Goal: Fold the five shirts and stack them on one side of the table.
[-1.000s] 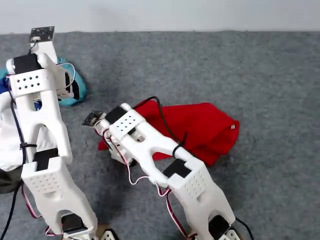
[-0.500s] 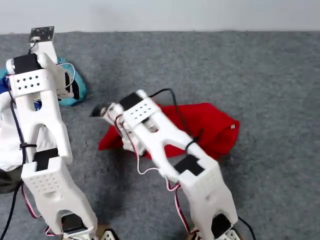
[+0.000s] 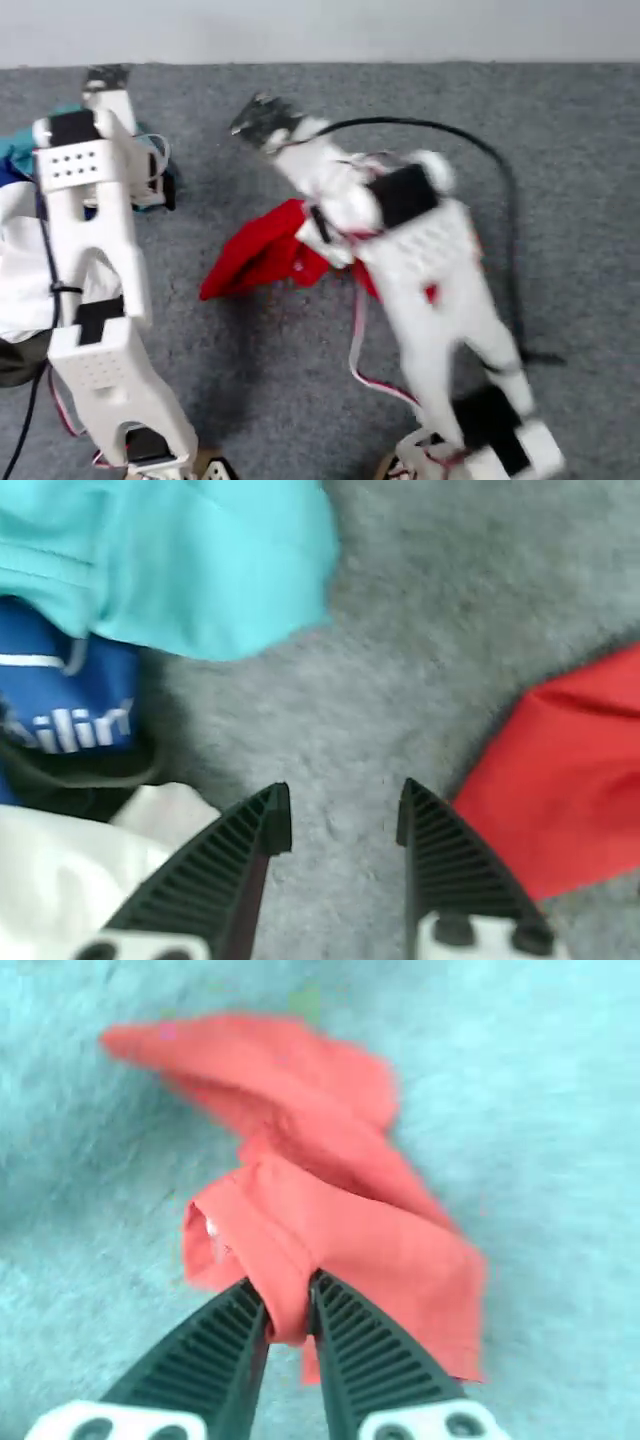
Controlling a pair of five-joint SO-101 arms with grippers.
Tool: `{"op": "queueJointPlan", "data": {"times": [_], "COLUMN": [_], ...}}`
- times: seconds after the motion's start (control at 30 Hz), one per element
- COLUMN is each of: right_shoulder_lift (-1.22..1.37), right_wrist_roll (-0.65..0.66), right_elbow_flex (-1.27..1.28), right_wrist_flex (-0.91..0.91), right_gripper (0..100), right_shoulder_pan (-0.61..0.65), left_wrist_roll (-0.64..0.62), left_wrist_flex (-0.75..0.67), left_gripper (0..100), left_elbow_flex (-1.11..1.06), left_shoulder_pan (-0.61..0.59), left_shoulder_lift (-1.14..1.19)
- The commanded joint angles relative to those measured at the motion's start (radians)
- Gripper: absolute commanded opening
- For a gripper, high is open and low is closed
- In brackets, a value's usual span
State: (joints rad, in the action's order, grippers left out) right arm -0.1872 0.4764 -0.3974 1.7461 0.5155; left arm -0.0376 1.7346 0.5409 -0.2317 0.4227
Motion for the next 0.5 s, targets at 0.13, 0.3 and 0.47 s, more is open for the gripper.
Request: {"op": "queueJointPlan", "data": {"times": [0.13, 0.3, 0.47], "right_shoulder_lift": [-0.332, -0.36, -0.36], "right_wrist_roll": [0.006, 0.006, 0.006], "right_elbow_flex": [-0.014, -0.012, -0.012], "right_wrist_flex": [0.012, 0.022, 0.022], "right_gripper": [0.9, 0.9, 0.9], "right_shoulder_pan": [-0.266, -0.403, -0.41], "left_wrist_roll": [-0.005, -0.005, 0.005], "left_wrist_flex": [0.021, 0.021, 0.018], "left_gripper": [18, 18, 18], "left_elbow_flex": [-0.147, -0.294, -0.527], "left_shoulder_pan": [0.175, 0.319, 0.509], "left_shoulder_lift": [-0.261, -0.365, -0.41]}}
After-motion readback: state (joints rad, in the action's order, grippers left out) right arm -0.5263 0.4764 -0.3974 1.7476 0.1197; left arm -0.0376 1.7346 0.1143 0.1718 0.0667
